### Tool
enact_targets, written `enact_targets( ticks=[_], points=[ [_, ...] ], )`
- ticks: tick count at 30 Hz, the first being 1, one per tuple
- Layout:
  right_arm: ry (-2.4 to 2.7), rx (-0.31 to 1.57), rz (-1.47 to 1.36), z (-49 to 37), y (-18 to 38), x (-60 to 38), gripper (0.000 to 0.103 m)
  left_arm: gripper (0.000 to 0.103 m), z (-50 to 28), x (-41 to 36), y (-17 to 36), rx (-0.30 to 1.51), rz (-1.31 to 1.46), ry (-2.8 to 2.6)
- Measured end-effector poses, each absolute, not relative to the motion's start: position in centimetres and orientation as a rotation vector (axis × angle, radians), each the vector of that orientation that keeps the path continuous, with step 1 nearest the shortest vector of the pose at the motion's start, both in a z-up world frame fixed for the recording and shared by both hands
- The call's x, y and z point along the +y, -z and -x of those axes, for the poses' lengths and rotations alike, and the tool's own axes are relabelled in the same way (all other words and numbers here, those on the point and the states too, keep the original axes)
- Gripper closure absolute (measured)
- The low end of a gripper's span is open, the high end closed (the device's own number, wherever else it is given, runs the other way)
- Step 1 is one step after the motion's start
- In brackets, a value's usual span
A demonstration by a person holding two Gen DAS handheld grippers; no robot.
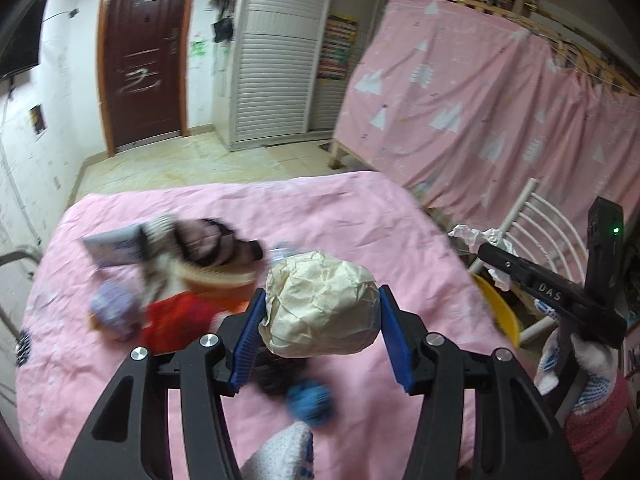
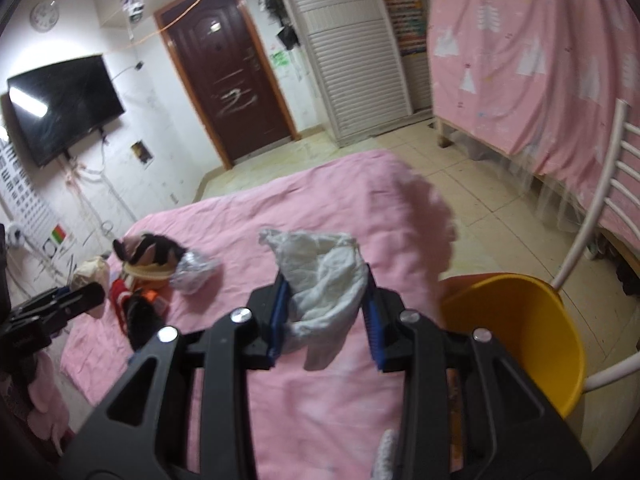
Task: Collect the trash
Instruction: 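Carry tissue and paper ball to the yellow bucket and release both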
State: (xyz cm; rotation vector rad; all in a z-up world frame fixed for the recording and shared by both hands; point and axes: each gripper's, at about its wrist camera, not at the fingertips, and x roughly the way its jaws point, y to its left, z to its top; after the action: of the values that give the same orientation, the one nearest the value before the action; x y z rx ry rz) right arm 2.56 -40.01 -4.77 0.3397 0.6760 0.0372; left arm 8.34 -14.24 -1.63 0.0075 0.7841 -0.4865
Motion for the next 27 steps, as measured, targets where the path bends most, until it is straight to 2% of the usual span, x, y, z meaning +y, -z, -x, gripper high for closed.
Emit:
enact_targets(
  ticks=[27],
  points=[
    [0.201,0.576,-0.518,4.3,7.2,-53.8,0.071,0.057,-5.6,-39.0,3.8,0.813,-0.304,0.890]
  ],
)
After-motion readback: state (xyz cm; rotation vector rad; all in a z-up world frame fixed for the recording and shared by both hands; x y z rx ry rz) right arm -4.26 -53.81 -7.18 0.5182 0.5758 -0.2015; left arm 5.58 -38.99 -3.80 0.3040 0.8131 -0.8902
